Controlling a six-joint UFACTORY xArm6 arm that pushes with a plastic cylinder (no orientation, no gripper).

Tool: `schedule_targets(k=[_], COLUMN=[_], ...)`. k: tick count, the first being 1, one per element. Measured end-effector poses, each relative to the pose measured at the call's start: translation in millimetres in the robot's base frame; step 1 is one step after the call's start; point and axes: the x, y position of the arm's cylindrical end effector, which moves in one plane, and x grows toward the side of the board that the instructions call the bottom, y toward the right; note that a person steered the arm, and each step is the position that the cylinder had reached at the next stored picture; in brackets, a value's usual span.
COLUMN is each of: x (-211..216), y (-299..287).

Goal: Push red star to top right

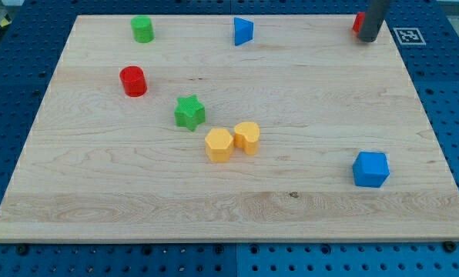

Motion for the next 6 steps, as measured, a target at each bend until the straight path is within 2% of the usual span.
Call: schedule_targets(k=[1,3,6], x=[-5.6,14.3,37.8], y=[0.8,-37.6,-57.3])
